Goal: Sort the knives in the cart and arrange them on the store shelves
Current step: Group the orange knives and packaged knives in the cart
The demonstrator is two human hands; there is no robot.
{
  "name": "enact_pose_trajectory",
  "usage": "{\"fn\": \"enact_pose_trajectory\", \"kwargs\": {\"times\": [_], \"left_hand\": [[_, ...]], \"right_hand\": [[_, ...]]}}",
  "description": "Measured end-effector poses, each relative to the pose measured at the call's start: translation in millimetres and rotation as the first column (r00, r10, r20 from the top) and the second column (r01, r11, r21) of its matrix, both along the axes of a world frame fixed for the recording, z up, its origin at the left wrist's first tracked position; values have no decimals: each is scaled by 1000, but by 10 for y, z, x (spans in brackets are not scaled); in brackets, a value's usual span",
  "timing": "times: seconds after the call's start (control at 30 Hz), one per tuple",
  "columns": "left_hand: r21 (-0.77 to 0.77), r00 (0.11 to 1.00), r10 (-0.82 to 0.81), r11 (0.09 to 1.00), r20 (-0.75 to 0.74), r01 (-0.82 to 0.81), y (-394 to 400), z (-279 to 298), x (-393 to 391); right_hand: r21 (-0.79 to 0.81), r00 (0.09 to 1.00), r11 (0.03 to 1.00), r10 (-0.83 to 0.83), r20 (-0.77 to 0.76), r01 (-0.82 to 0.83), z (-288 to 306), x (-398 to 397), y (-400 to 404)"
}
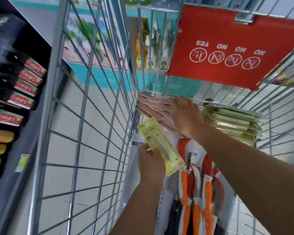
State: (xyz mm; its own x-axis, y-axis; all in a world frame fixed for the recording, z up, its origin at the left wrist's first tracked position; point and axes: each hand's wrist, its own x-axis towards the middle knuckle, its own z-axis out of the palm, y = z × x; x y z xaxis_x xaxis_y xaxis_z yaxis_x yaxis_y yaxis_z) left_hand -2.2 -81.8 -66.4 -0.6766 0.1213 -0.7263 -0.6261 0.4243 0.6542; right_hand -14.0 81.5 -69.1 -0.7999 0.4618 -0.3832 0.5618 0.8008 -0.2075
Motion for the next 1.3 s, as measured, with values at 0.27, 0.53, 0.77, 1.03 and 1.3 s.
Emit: {"fn": "enact_pose_trajectory", "kwargs": {"times": [0.27,0.53,0.77,1.03,1.3], "left_hand": [[83,998,-62,995,15,60,403,226,145],[256,969,-171,943,-179,213,1039,494,396],[360,988,-151,922,-10,144,1648,558,392],[-141,648,-632,754,-425,642,1742,453,293],[-442,286,-869,459,-403,771,1415,93,80]], "right_hand": [[-435,941,875,-304,-147,215,542,664,-219],[-307,826,845,-513,-234,438,825,1012,351],[-76,894,919,-394,-213,387,710,1229,592],[88,866,916,-333,-373,390,550,1279,779],[-31,801,837,-532,-273,546,285,1417,421]]}}
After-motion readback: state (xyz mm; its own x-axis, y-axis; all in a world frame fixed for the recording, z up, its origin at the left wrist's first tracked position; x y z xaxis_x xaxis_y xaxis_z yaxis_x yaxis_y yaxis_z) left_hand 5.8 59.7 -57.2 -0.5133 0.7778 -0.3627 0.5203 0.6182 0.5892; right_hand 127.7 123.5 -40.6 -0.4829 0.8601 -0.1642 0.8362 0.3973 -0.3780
